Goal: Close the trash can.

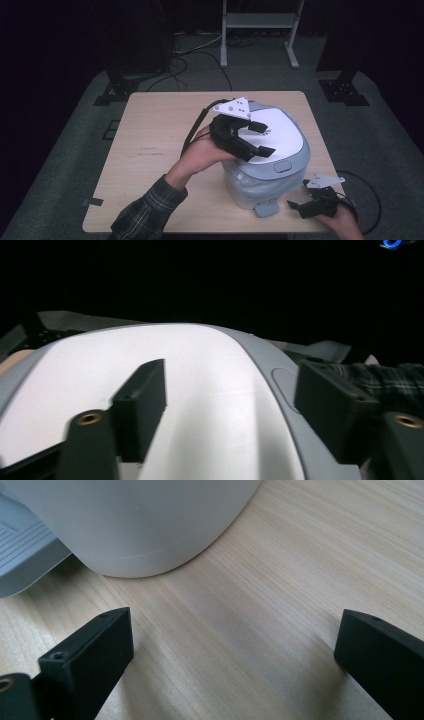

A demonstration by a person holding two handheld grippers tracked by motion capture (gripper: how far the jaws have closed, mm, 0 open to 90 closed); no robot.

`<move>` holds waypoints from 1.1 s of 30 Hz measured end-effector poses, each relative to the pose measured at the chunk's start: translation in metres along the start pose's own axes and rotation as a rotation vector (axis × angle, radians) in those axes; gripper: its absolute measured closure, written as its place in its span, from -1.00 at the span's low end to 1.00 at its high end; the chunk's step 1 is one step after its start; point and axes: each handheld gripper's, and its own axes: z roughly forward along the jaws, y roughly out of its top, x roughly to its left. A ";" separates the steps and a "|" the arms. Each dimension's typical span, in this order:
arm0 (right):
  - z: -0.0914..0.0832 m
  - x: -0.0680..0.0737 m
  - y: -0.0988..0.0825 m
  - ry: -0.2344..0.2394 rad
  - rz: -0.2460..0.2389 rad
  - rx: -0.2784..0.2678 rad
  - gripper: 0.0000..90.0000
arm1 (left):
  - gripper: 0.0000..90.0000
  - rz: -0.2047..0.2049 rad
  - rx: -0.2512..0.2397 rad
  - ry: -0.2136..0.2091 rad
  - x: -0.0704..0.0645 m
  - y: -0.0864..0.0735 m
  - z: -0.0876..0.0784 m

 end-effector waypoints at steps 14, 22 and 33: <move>-0.003 0.002 -0.003 -0.011 0.008 -0.002 -0.97 | -1.00 -0.045 -0.012 0.164 0.003 -0.026 -0.047; -0.003 0.002 -0.003 -0.011 0.008 -0.002 -0.97 | -1.00 -0.053 -0.028 0.253 0.001 -0.051 -0.072; -0.003 0.002 -0.003 -0.011 0.008 -0.002 -0.97 | -1.00 -0.097 -0.036 0.323 0.000 -0.102 -0.093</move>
